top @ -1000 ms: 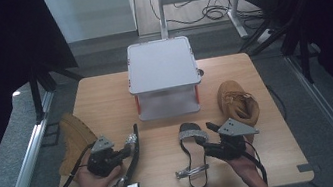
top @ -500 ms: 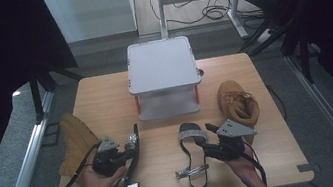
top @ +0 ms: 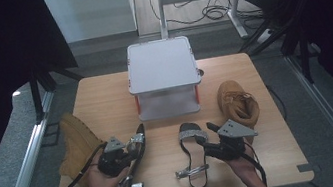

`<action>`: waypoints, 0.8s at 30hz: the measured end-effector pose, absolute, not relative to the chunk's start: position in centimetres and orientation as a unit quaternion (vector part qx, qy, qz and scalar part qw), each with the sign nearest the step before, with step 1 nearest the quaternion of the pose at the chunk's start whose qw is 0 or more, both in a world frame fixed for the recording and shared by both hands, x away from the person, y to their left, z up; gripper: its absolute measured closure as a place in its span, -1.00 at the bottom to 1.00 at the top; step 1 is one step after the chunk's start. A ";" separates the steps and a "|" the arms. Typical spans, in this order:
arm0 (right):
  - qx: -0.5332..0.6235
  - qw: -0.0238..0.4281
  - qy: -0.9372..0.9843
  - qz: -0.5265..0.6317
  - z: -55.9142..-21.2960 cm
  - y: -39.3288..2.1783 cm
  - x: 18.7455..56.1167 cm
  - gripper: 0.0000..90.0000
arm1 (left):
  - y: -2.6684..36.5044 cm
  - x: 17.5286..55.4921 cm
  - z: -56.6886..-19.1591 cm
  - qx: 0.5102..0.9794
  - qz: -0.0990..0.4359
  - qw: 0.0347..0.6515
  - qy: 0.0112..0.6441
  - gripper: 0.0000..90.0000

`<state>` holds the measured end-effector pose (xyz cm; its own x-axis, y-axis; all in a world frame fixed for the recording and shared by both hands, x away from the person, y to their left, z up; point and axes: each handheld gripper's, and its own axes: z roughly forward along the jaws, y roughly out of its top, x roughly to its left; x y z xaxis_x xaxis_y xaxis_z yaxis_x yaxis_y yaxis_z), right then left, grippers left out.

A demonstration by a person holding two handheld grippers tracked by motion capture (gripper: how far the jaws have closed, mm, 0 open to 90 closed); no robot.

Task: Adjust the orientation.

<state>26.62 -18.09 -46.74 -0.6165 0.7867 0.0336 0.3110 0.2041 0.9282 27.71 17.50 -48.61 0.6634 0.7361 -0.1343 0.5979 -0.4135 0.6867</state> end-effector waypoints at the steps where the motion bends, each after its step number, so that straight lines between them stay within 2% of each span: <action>1: 0.372 0.232 0.740 0.511 -46.7 -18.1 26.6 -0.15 | 17.2 27.7 -48.8 0.838 0.089 0.364 0.396 0.99; 8: 0.375 0.229 0.742 0.507 -46.9 -18.2 26.7 -0.15 | 13.5 27.7 -50.6 0.865 0.068 0.340 0.362 0.99; 24: 0.377 0.232 0.745 0.499 -47.2 -18.3 26.6 -0.15 | 14.3 26.9 -48.5 0.851 0.071 0.379 0.356 0.98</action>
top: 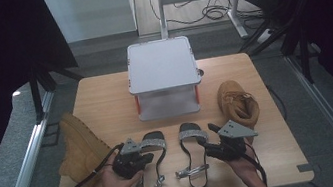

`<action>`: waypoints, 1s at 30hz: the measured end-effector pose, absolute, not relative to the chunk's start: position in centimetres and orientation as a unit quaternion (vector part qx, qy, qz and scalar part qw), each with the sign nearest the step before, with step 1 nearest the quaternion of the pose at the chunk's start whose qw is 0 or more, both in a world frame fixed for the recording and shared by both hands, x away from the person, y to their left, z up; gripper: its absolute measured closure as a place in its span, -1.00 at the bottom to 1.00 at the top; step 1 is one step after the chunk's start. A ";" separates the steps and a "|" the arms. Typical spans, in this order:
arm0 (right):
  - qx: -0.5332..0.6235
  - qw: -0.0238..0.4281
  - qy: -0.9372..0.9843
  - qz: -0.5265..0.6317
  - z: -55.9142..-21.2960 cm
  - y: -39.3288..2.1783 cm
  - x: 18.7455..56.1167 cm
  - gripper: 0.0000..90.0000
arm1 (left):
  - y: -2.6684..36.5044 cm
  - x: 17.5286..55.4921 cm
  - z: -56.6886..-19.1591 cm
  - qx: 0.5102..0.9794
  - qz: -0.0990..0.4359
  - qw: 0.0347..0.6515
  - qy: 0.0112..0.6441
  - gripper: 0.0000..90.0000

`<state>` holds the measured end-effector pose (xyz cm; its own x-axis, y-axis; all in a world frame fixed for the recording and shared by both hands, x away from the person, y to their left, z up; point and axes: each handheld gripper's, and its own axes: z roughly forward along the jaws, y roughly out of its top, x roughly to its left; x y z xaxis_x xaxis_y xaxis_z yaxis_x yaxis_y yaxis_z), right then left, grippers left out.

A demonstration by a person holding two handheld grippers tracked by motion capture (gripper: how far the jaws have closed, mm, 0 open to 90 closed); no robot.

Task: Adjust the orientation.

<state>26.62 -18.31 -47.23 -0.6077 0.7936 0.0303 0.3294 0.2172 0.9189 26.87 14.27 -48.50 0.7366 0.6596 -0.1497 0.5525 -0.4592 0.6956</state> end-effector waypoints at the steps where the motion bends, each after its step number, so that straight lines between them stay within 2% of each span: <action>1: 0.378 0.233 0.745 0.498 -47.3 -18.3 26.6 -0.15 | 14.3 26.8 -48.3 0.851 0.068 0.382 0.355 0.98; 7: 0.378 0.232 0.747 0.496 -47.4 -18.3 26.6 -0.15 | 14.3 26.2 -47.8 0.845 0.057 0.395 0.354 0.98; 10: 0.378 0.234 0.749 0.492 -47.6 -18.2 26.6 -0.16 | 14.2 25.7 -47.4 0.843 0.034 0.411 0.345 0.98; 18: 0.380 0.232 0.748 0.492 -47.7 -18.2 26.5 -0.16 | 12.9 23.7 -46.6 0.853 0.026 0.411 0.319 0.97; 23: 0.379 0.233 0.750 0.489 -47.7 -18.1 26.2 -0.16 | 11.9 22.5 -46.7 0.856 -0.003 0.415 0.307 0.97; 30: 0.381 0.233 0.747 0.492 -47.6 -18.1 25.9 -0.16 | 12.0 20.2 -47.3 0.867 0.020 0.391 0.308 0.98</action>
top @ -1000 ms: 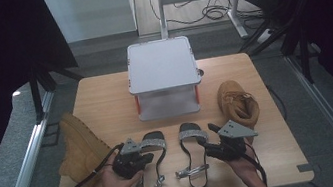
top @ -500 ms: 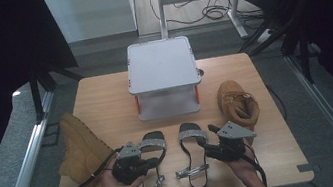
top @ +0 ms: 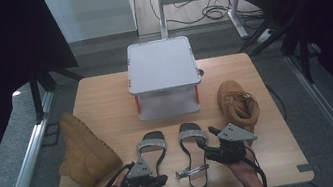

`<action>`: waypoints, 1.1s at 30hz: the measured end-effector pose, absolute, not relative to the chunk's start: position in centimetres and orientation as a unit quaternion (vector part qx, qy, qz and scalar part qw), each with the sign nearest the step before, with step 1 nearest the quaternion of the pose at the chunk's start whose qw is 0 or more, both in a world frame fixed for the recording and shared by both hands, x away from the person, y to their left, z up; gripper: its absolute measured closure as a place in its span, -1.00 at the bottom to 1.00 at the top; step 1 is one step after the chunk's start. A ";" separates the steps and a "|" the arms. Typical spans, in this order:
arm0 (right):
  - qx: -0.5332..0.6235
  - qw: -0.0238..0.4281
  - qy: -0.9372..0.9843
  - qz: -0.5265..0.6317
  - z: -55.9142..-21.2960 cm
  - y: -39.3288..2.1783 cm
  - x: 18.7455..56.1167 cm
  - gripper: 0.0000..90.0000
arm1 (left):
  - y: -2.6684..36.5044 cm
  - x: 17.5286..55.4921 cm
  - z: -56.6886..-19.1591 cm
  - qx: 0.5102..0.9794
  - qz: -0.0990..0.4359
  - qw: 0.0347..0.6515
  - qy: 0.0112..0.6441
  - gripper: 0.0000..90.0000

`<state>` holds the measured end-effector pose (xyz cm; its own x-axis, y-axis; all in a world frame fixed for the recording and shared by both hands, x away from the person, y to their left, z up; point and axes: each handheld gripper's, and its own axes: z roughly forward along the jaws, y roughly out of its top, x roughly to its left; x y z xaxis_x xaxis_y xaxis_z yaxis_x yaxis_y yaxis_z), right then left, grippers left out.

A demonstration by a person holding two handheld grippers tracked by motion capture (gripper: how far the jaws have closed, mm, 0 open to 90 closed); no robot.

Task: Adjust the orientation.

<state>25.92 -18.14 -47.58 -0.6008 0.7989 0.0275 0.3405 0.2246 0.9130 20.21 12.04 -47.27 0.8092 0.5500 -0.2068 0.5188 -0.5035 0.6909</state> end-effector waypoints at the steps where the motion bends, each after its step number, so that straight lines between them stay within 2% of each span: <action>1: 0.382 0.234 0.746 0.493 -47.6 -18.1 25.9 -0.16 | 12.2 20.0 -47.4 0.867 0.017 0.391 0.308 0.98; 7: 0.388 0.237 0.742 0.492 -47.6 -18.5 26.0 -0.16 | 12.1 19.6 -48.4 0.874 0.000 0.381 0.301 0.99; 17: 0.390 0.235 0.744 0.489 -47.7 -18.5 26.1 -0.16 | 12.0 19.8 -48.7 0.884 0.003 0.360 0.300 1.00; 23: 0.393 0.235 0.743 0.488 -47.8 -18.6 26.1 -0.16 | 12.9 20.2 -49.0 0.889 0.019 0.333 0.314 1.00; 33: 0.396 0.235 0.745 0.483 -48.1 -18.6 26.3 -0.16 | 15.0 20.8 -49.2 0.878 0.013 0.341 0.334 0.99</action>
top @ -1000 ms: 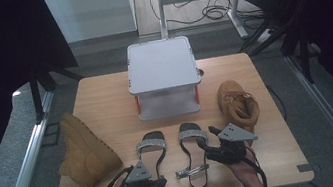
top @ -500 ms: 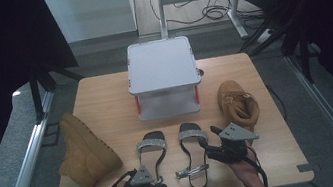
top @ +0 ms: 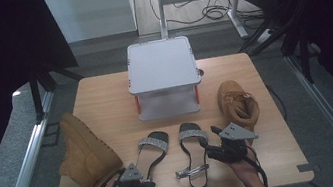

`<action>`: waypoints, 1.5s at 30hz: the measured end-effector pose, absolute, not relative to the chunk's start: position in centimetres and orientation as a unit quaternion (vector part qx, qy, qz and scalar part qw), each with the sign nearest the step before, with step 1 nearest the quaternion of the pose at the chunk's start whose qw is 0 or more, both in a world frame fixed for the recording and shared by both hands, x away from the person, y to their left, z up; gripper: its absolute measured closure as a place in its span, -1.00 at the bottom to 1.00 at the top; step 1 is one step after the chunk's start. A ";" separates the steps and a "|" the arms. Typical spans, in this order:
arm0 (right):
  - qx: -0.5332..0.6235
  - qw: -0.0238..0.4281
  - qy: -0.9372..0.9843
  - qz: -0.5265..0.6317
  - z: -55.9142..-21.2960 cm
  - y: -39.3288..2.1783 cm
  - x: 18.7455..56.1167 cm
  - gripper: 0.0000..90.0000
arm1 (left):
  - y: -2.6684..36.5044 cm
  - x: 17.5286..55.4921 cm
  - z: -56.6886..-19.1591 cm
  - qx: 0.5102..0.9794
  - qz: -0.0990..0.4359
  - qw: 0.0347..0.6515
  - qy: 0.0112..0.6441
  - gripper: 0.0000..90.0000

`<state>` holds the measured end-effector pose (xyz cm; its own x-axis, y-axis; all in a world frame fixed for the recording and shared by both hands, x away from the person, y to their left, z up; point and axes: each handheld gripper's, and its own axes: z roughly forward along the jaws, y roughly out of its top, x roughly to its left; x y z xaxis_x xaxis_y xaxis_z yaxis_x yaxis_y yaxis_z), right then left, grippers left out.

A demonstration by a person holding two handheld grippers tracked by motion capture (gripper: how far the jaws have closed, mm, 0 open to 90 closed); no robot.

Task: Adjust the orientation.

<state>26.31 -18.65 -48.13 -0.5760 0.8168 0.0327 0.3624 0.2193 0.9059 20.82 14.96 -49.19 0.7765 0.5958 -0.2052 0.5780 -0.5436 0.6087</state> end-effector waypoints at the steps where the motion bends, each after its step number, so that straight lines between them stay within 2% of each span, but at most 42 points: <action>1: 0.397 0.233 0.745 0.482 -48.2 -18.7 26.3 -0.16 | 15.2 21.0 -49.1 0.877 0.013 0.343 0.336 0.99; 14: 0.399 0.233 0.745 0.480 -48.4 -18.9 26.5 -0.16 | 17.1 21.7 -48.6 0.867 0.014 0.352 0.352 0.99; 30: 0.407 0.232 0.743 0.478 -48.6 -19.2 26.7 -0.17 | 17.3 21.7 -48.7 0.864 0.019 0.356 0.354 0.96; 36: 0.410 0.230 0.740 0.480 -48.7 -19.3 26.8 -0.17 | 17.4 21.4 -47.8 0.847 0.018 0.402 0.348 0.86; 37: 0.411 0.230 0.740 0.481 -48.7 -19.3 26.8 -0.16 | 17.5 21.4 -47.1 0.839 0.035 0.415 0.351 0.87; 45: 0.414 0.218 0.736 0.488 -48.6 -19.2 26.7 -0.14 | 17.1 22.8 -45.3 0.824 0.067 0.438 0.353 0.76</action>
<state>26.72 -19.23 -48.61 -0.5613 0.8234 0.0831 0.3973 0.1801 0.8998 22.76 17.13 -45.31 0.7416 0.6404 -0.1996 0.5239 -0.3673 0.7685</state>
